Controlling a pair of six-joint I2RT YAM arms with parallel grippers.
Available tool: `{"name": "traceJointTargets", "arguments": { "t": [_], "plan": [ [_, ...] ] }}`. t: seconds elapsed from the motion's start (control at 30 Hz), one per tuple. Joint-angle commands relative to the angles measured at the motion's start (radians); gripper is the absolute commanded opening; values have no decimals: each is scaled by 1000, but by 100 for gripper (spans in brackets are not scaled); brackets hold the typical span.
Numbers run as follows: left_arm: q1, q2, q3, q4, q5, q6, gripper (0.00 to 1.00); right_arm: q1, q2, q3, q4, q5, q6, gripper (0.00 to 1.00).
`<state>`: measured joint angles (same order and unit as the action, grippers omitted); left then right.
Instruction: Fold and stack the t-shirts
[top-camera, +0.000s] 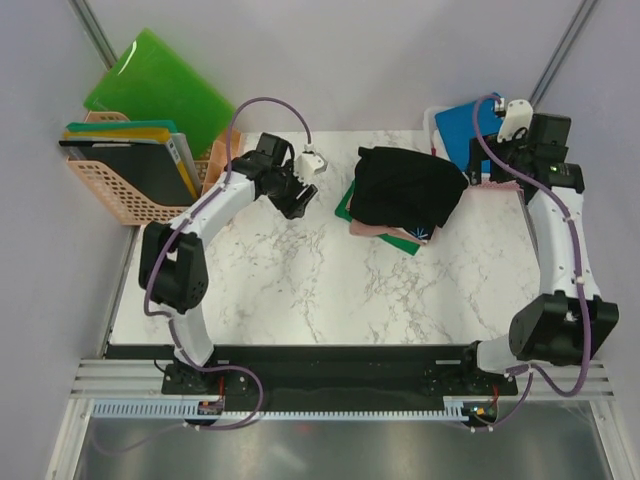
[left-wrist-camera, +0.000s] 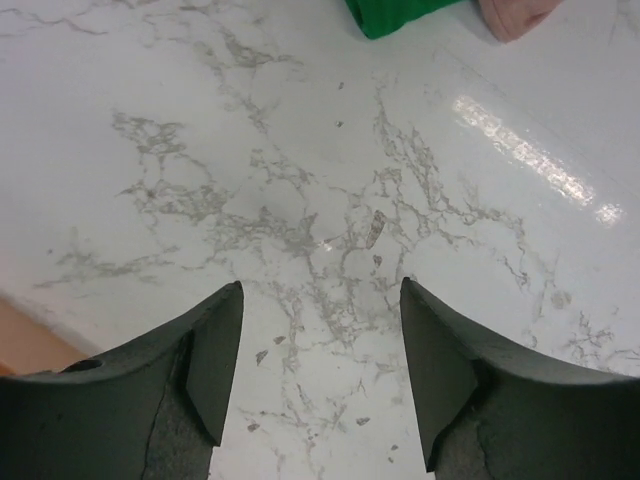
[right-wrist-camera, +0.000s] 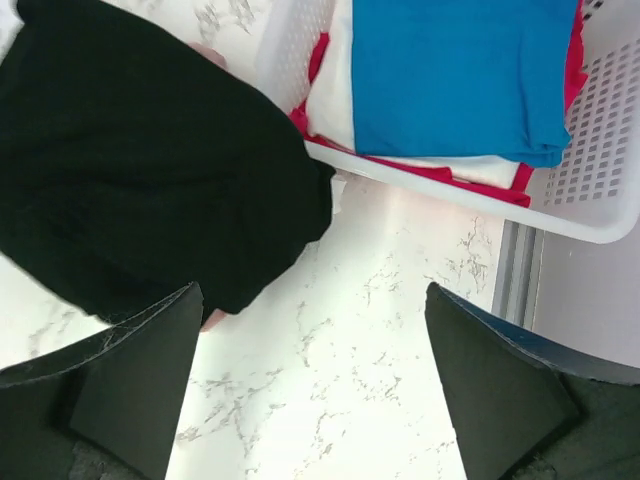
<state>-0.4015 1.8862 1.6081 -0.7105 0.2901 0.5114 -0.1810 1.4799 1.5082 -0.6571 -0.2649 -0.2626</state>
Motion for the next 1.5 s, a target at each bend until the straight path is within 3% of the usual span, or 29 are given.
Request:
{"name": "traceJointTargets", "arguments": {
  "t": [0.0,0.07,0.33,0.4,0.57,0.77,0.93,1.13,1.47],
  "plan": [
    [0,-212,-149,242,-177,-19,71,-2,-102,-69,2,-48,63,98],
    [6,-278,-214,310,-225,-53,84,24,-99,-65,-13,-154,106,98],
    [61,-400,-295,256,-284,-77,91,279,117,35,2,-43,138,98],
    [66,-468,-330,256,-286,-83,100,305,204,95,7,-36,164,98],
    [90,-591,-428,260,-318,-68,100,345,365,274,7,36,187,98],
    [122,-673,-513,241,-322,-40,100,363,439,388,-1,121,229,98],
    [131,-673,-544,241,-313,-45,100,391,456,339,-7,156,218,98],
    [138,-645,-553,249,-293,-66,100,410,392,94,85,177,192,98],
    [138,-595,-565,252,-236,-79,100,413,583,33,79,142,210,98]
  ]
}}
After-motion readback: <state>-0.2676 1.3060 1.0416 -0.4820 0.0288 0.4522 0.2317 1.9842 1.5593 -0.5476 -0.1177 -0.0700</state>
